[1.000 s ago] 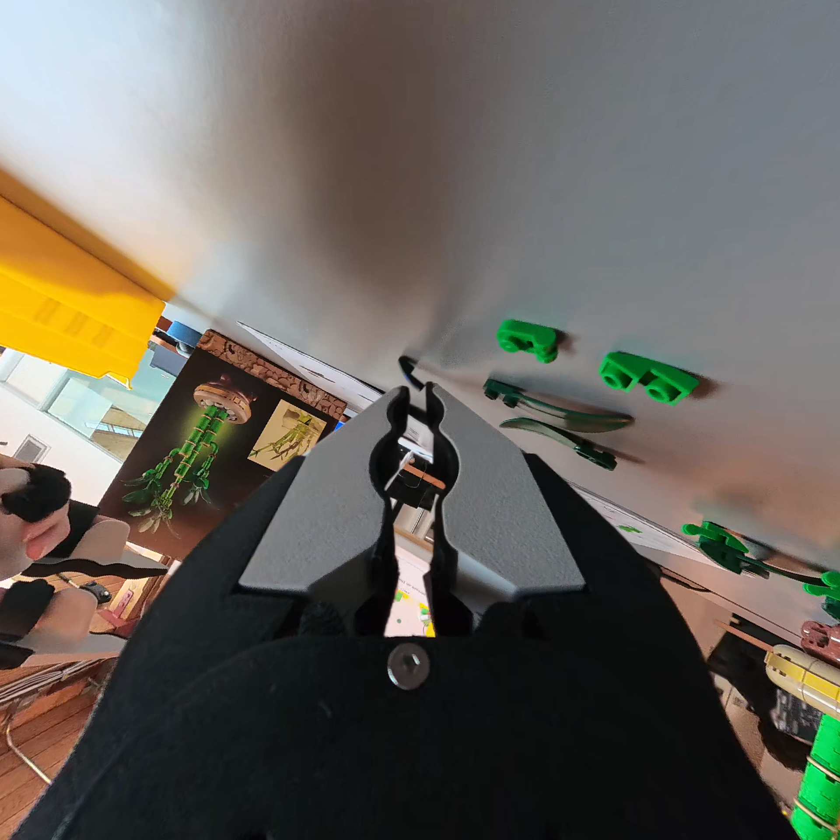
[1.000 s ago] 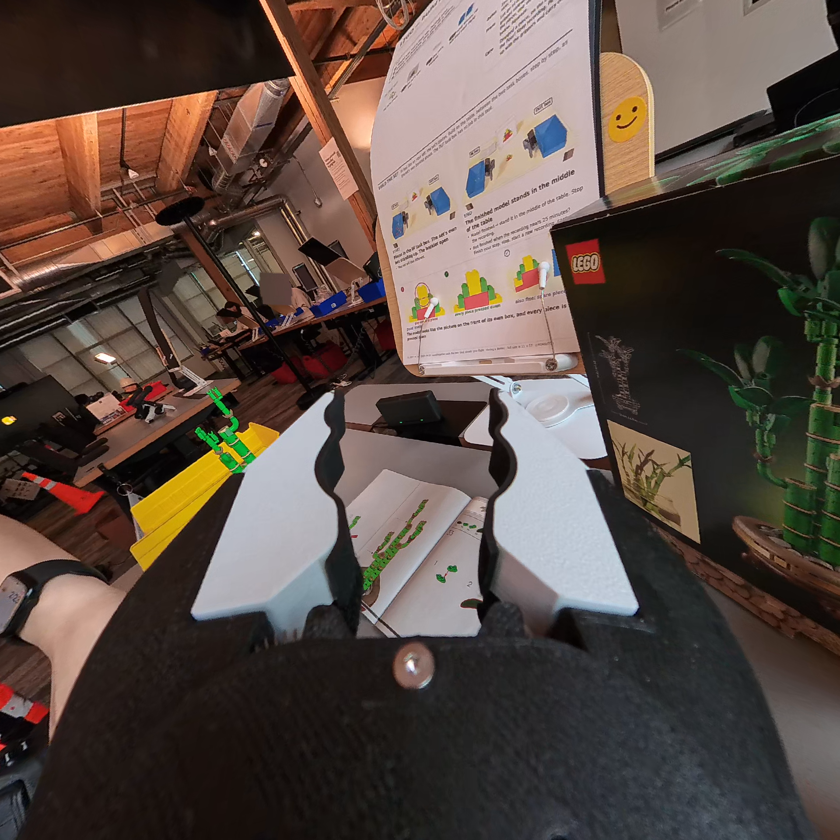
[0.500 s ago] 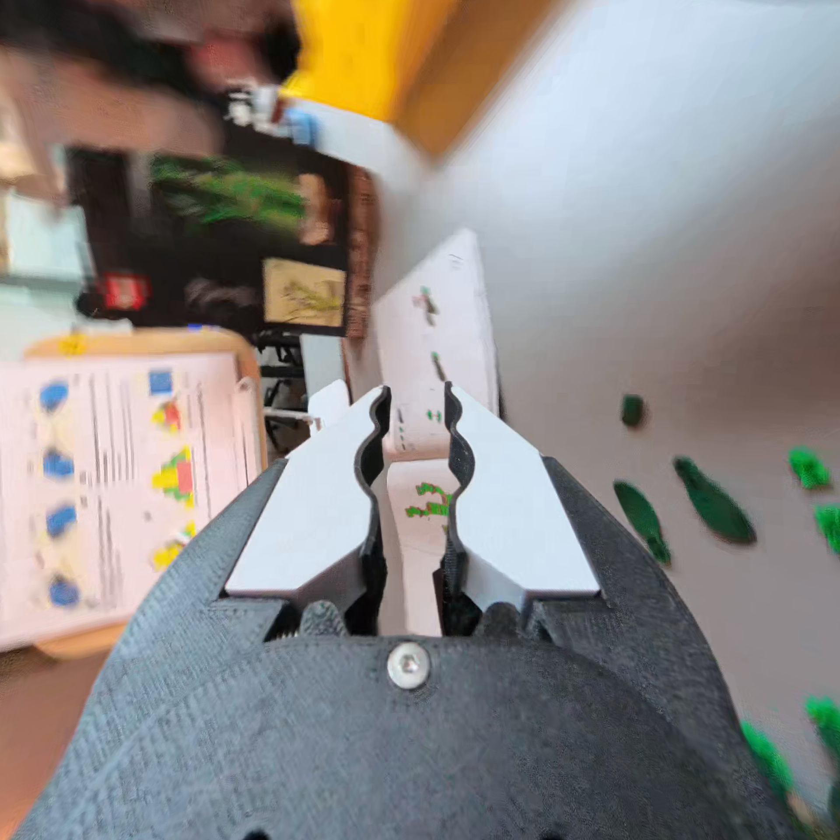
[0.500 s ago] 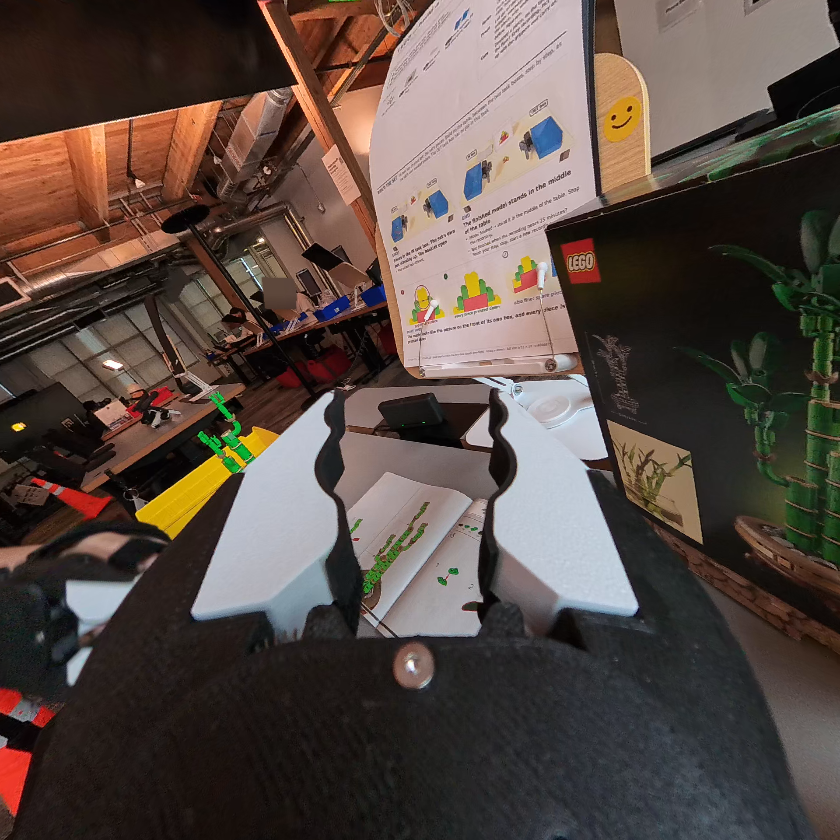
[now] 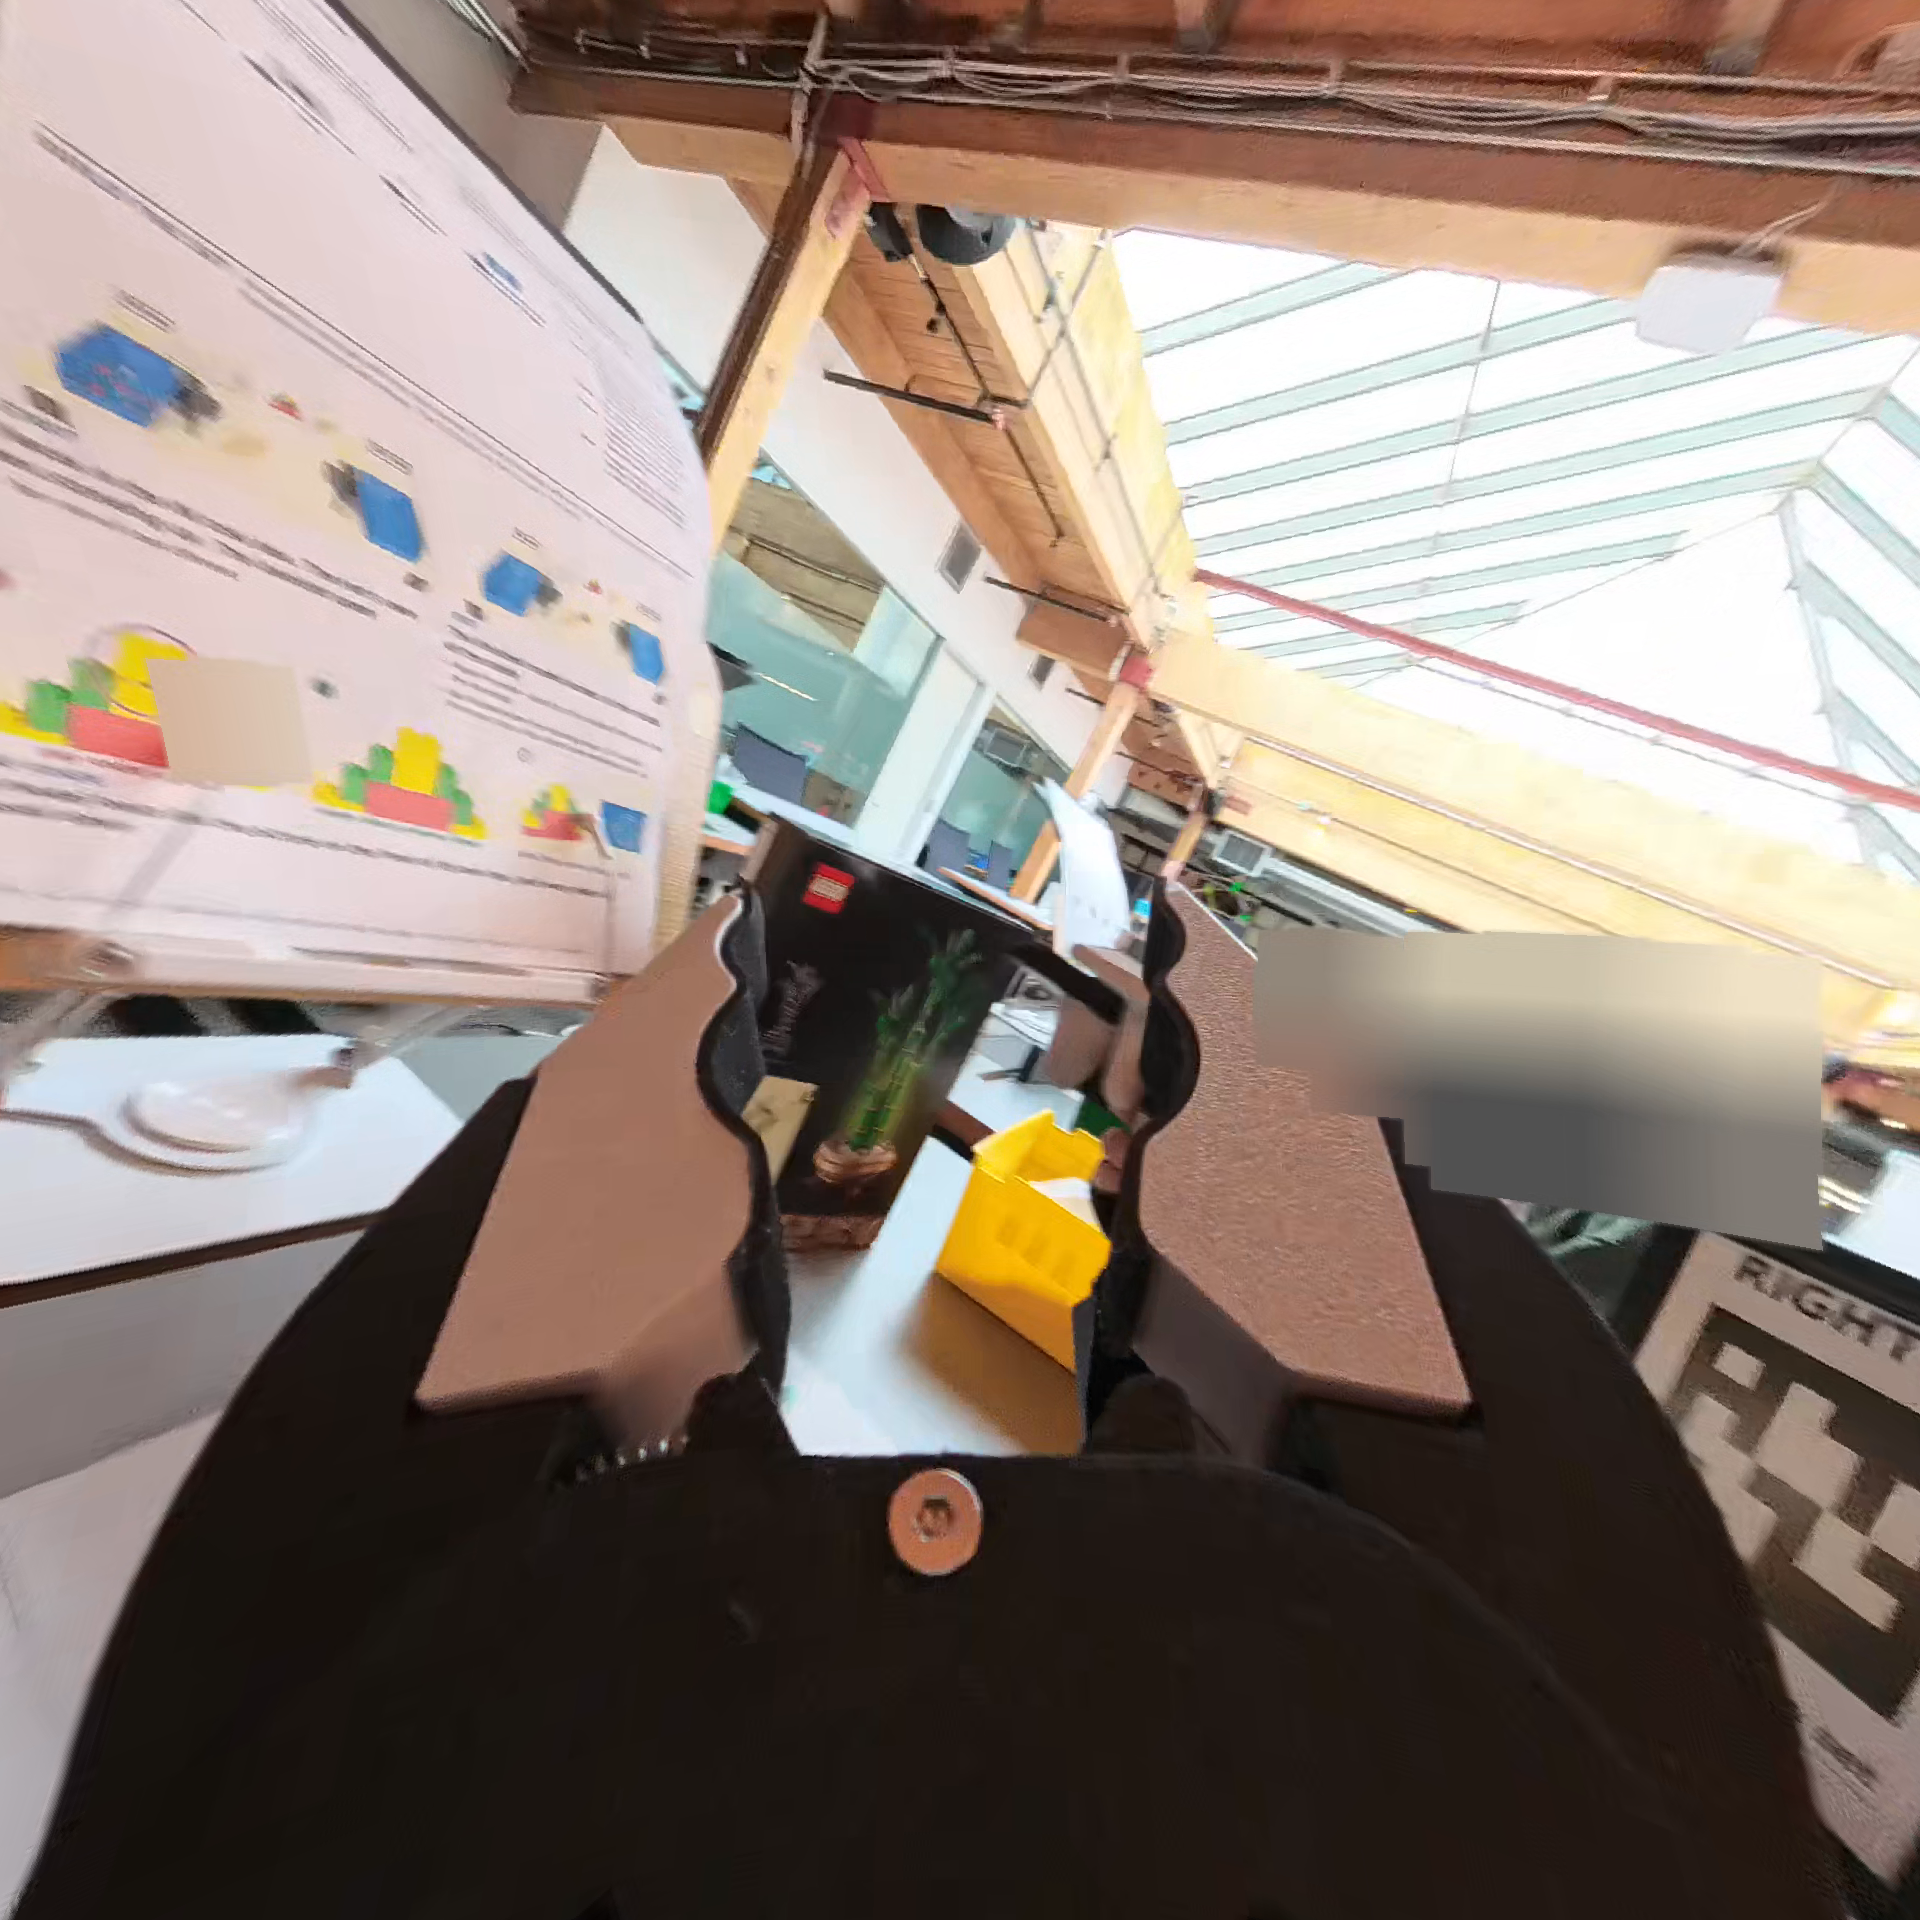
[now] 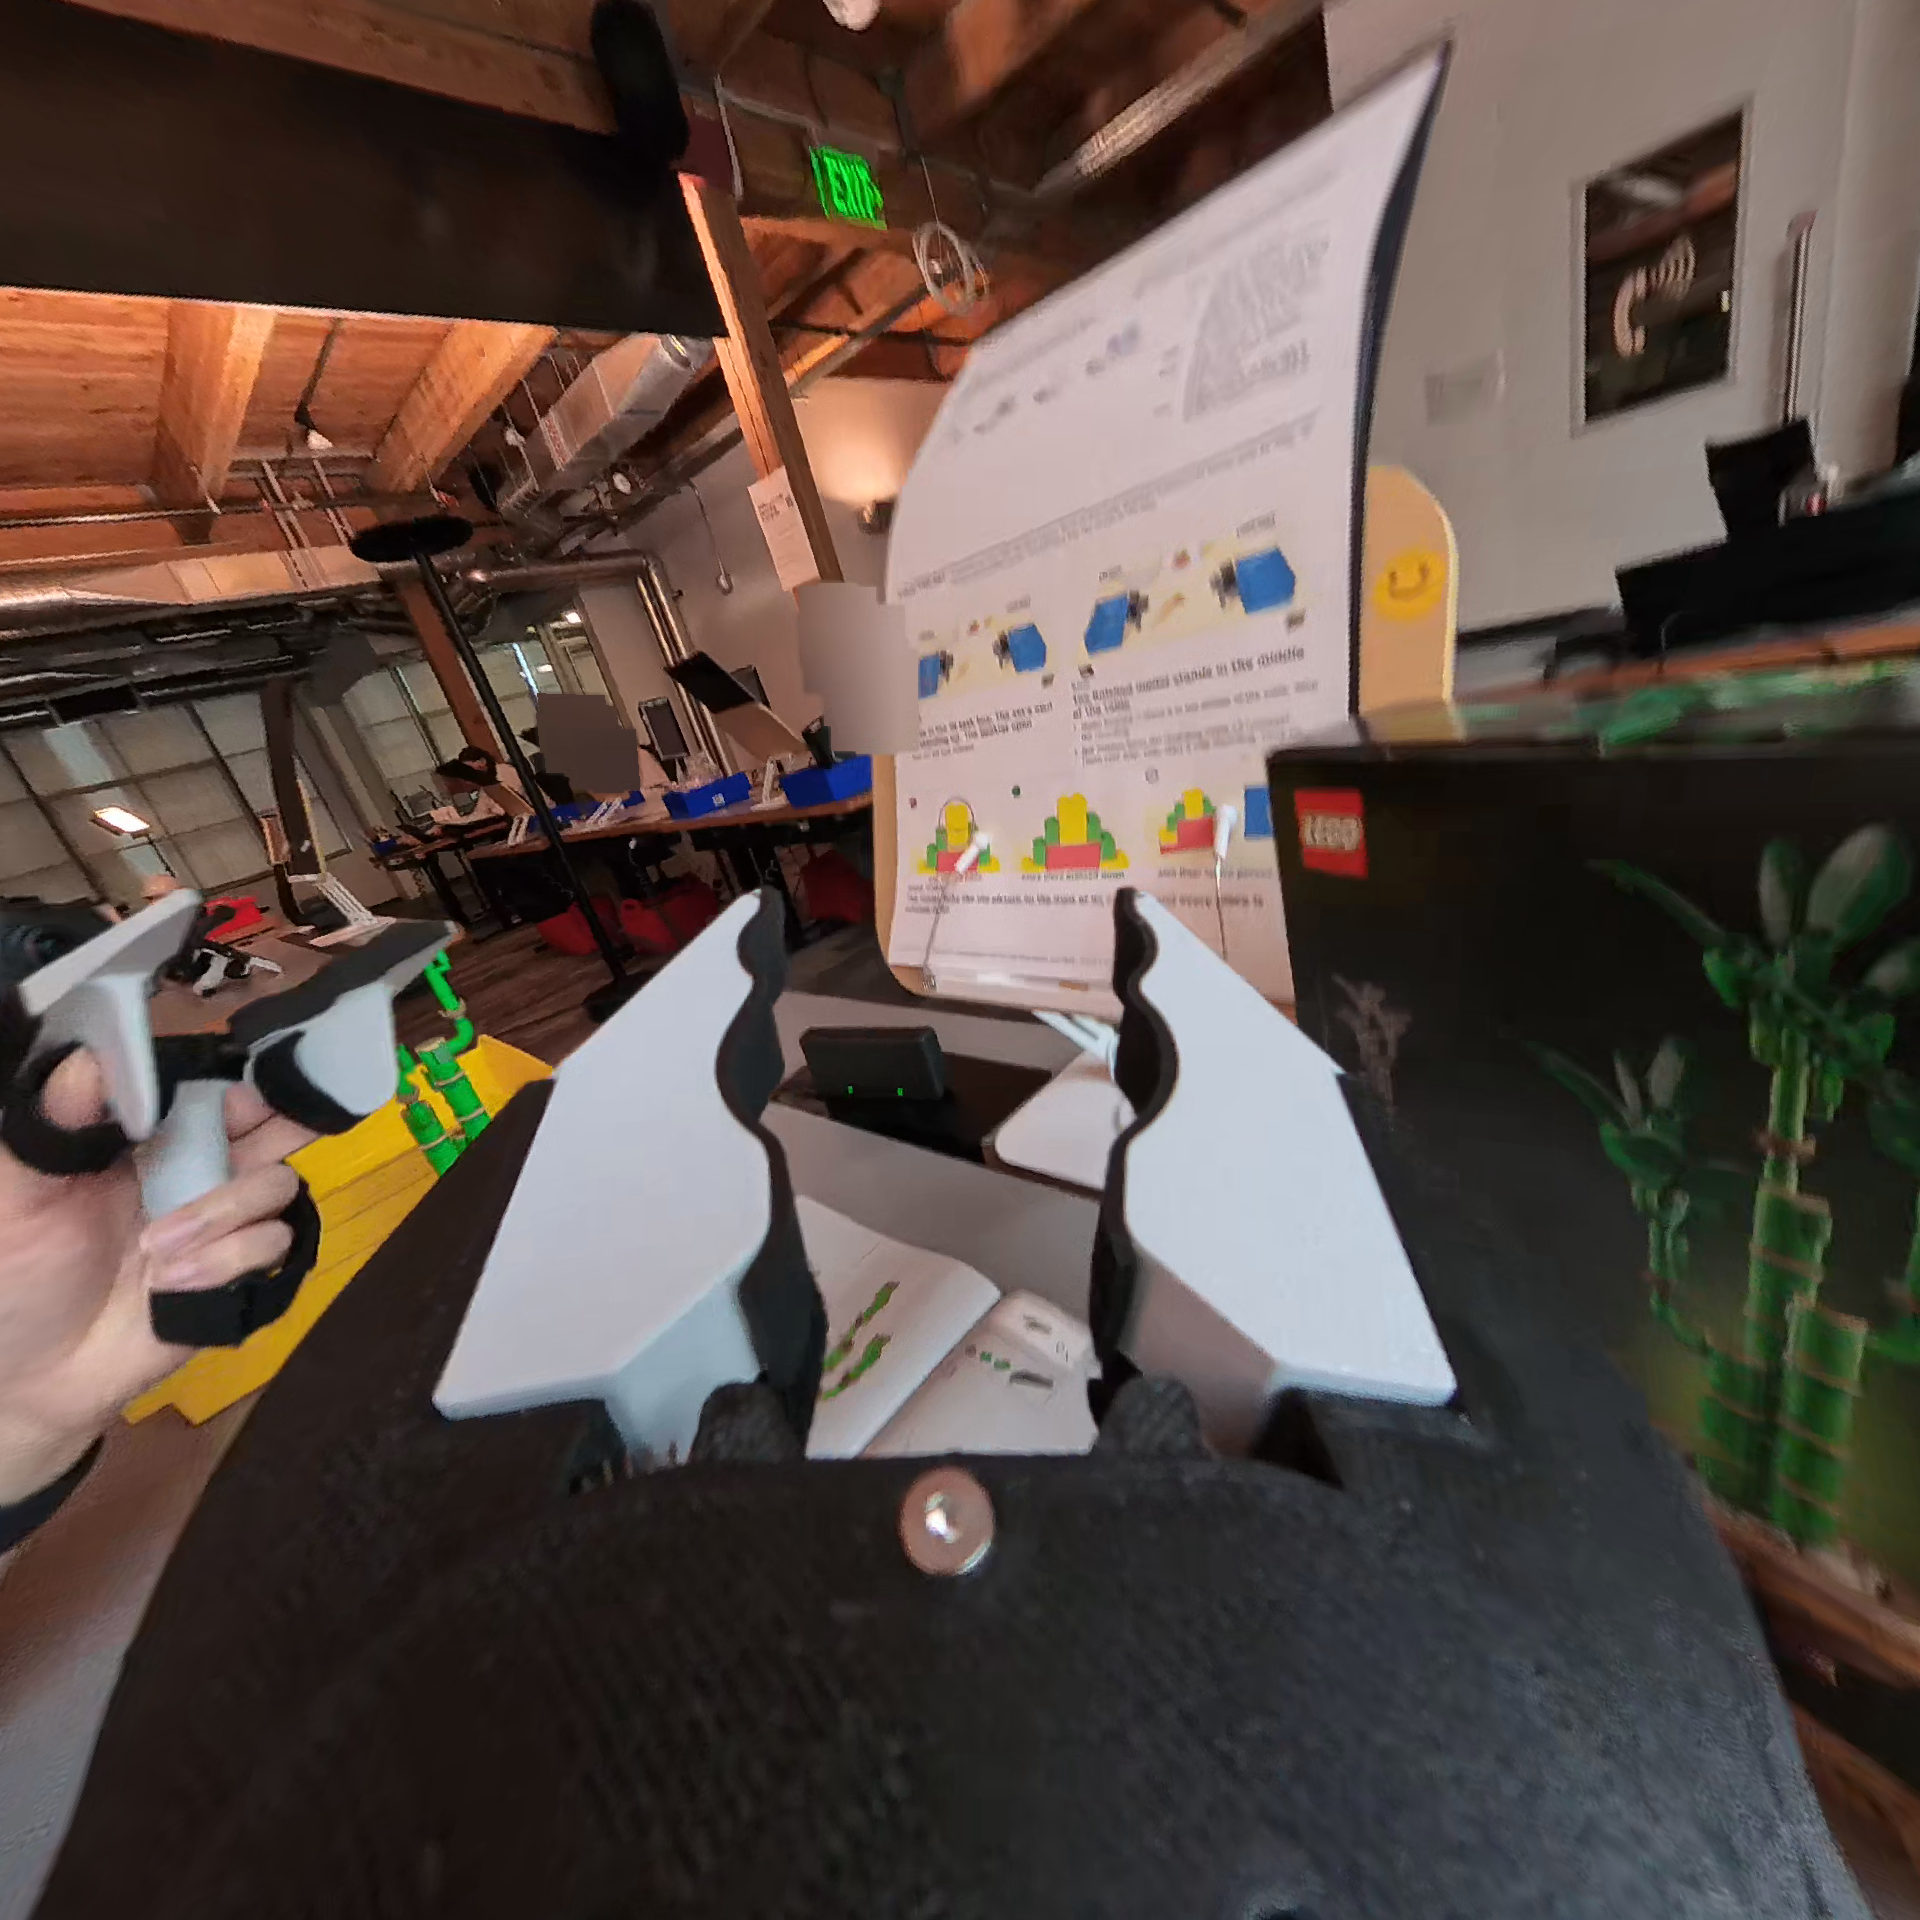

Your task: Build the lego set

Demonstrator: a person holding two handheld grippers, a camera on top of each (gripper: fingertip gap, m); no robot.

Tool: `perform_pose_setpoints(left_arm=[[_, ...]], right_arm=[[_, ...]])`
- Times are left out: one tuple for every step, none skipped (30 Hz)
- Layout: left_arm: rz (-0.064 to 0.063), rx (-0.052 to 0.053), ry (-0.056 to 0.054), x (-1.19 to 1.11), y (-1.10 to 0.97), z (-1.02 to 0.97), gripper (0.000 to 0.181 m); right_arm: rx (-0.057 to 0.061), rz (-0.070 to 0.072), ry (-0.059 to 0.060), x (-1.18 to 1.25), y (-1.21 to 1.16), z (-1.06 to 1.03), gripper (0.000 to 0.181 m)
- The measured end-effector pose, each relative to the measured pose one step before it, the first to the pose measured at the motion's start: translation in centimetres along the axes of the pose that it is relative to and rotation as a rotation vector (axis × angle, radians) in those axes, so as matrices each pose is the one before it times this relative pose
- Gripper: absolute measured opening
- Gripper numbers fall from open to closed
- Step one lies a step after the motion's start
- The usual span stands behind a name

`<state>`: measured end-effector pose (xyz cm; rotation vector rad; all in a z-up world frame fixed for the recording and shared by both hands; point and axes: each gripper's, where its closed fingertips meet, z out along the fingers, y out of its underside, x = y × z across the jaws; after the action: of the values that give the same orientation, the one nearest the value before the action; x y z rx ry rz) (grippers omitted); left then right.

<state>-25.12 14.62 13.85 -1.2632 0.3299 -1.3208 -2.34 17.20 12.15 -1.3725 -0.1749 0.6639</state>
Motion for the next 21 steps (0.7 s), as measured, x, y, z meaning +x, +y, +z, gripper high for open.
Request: perform_pose_setpoints(left_arm=[[0.0369, 0.002, -0.0331, -0.671, -0.907, -0.073, 0.073], [0.0493, 0.0047, -0.0289, -0.551, -0.849, -0.203, 0.072], [0.0443, 0.002, -0.0171, -0.33, -0.74, -0.315, 0.07], [0.0377, -0.003, -0.0089, -0.167, -0.613, -0.384, 0.069], [0.0424, -0.0093, -0.0097, -0.136, -0.461, -0.463, 0.068], [0.0521, -0.0165, -0.0091, -0.113, -0.277, -0.521, 0.069], [0.058, -0.0178, -0.0084, -0.096, -0.172, -0.597, 0.069], [0.0584, -0.0125, -0.0122, -0.139, -0.163, -0.62, 0.069], [0.0594, -0.0067, -0.0152, -0.171, -0.214, -0.588, 0.069], [0.0631, -0.0055, -0.0172, -0.224, -0.197, -0.498, 0.068], [0.0665, -0.0089, -0.021, -0.334, -0.126, -0.408, 0.068], [0.0633, -0.0139, -0.027, -0.473, -0.039, -0.297, 0.067], [0.0516, -0.0158, -0.0236, -0.456, 0.007, -0.221, 0.067], [0.0332, -0.0135, -0.0047, -0.164, 0.004, -0.13, 0.066], [0.0147, -0.0129, 0.0219, 0.247, 0.01, -0.087, 0.062], [0.0028, -0.0166, 0.0345, 0.451, 0.054, -0.04, 0.059], [0.0003, -0.0193, 0.0269, 0.379, 0.093, -0.024, 0.058], [0.0055, -0.0157, 0.0208, 0.342, 0.072, -0.035, 0.055], [0.0115, -0.0102, 0.0194, 0.365, 0.024, -0.029, 0.052], [0.0153, -0.0111, 0.0143, 0.304, 0.058, -0.025, 0.052], [0.0182, -0.0166, 0.0138, 0.315, 0.149, -0.004, 0.05]], right_arm=[[0.0423, -0.0287, -0.0188, -0.657, -0.818, -0.081, 0.063], [0.0403, -0.0362, -0.0215, -0.768, -0.827, -0.088, 0.063], [0.0371, -0.0409, -0.0106, -0.653, -0.83, -0.079, 0.063], [0.0311, -0.0484, -0.0016, -0.549, -0.794, -0.076, 0.063], [0.0295, -0.0537, 0.0071, -0.44, -0.791, -0.09, 0.062], [0.0289, -0.0567, 0.0116, -0.373, -0.792, -0.083, 0.06], [0.0256, -0.0571, 0.0108, -0.388, -0.751, -0.082, 0.058], [0.0189, -0.0559, 0.0085, -0.389, -0.658, -0.058, 0.057], [0.0113, -0.051, 0.0101, -0.32, -0.566, -0.008, 0.056], [0.0027, -0.0449, 0.0022, -0.399, -0.463, 0.06, 0.056], [-0.0089, -0.0362, -0.003, -0.443, -0.329, 0.126, 0.057], [-0.0202, -0.0297, -0.0023, -0.427, -0.217, 0.182, 0.057], [-0.0301, -0.0313, -0.0015, -0.435, -0.107, 0.211, 0.056], [-0.0402, -0.0332, -0.0041, -0.515, 0.002, 0.239, 0.056], [-0.0492, -0.0334, -0.0079, -0.605, 0.099, 0.238, 0.056], [-0.0535, -0.0338, -0.0171, -0.779, 0.151, 0.246, 0.055], [-0.0562, -0.0341, -0.026, -0.941, 0.193, 0.247, 0.054], [-0.061, -0.0337, -0.0303, -1.023, 0.288, 0.224, 0.052], [-0.063, -0.0333, -0.0355, -1.086, 0.373, 0.23, 0.051], [-0.0663, -0.0274, -0.0486, -1.262, 0.533, 0.223, 0.049], [-0.0731, -0.0231, -0.0654, -1.466, 0.756, 0.234, 0.048]])
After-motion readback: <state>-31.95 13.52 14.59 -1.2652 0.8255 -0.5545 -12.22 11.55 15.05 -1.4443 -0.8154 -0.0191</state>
